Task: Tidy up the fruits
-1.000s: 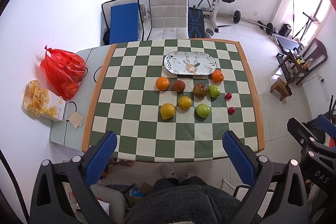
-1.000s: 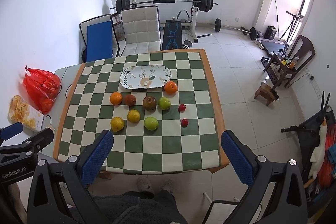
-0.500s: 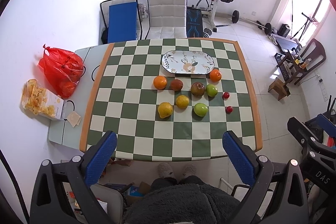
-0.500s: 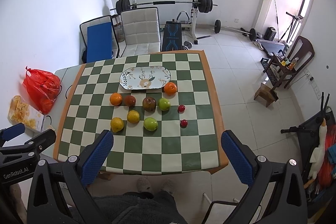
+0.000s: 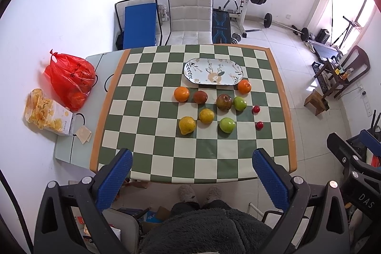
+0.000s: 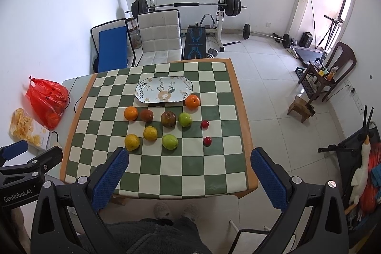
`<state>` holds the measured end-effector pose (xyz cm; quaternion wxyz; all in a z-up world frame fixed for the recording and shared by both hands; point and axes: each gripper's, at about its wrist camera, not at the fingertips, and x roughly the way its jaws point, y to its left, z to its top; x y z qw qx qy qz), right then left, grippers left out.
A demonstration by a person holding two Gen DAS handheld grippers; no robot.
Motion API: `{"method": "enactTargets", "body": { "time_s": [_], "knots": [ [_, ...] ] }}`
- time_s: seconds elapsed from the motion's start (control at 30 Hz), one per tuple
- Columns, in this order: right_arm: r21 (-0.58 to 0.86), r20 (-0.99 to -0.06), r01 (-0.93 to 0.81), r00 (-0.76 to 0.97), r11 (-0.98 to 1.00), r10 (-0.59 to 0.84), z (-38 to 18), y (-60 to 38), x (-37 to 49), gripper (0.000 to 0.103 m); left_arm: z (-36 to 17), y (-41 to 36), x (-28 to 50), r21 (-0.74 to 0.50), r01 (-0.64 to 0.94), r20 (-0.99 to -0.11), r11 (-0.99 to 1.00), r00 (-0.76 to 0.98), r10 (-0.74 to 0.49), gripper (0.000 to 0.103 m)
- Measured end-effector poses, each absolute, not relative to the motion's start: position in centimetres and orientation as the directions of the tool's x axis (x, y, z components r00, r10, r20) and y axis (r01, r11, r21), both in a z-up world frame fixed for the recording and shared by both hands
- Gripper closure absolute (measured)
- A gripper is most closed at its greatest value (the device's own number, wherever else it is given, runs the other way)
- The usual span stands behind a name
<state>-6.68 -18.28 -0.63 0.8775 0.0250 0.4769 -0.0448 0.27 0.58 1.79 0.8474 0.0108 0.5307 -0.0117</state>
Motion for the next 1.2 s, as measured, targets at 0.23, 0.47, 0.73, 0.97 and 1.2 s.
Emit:
{"method": "enactTargets", "body": {
  "time_s": [0.23,0.47,0.73,0.97,1.2],
  "knots": [
    [0.004,-0.838,0.097,0.544,0.995,-0.049,0.2,-18.6,-5.7,0.000,1.7,0.7,0.2,0.004,0.032,-0.899,0.999,0.438,-0.011,0.000],
    [0.016,-0.829,0.107,0.557,0.994,-0.046,-0.1,-18.6,-5.4,0.000,1.9,0.6,0.2,0.016,0.019,-0.888,1.000,0.459,0.005,0.000],
    [0.059,-0.837,0.062,0.546,0.996,0.016,-4.3,-20.4,2.3,0.000,-1.9,0.4,6.2,0.179,-0.107,-0.838,0.978,0.504,0.209,0.000],
    [0.140,-0.907,0.033,0.406,0.990,0.115,-16.3,-20.2,7.5,0.000,-12.7,2.5,12.9,0.259,-0.113,-0.913,0.959,0.295,0.281,0.000],
    [0.134,-0.951,0.027,0.285,0.991,0.121,-25.8,-18.1,11.7,0.005,-23.1,3.4,17.0,0.187,-0.068,-0.977,0.980,0.094,0.193,0.011]
  ]
}}
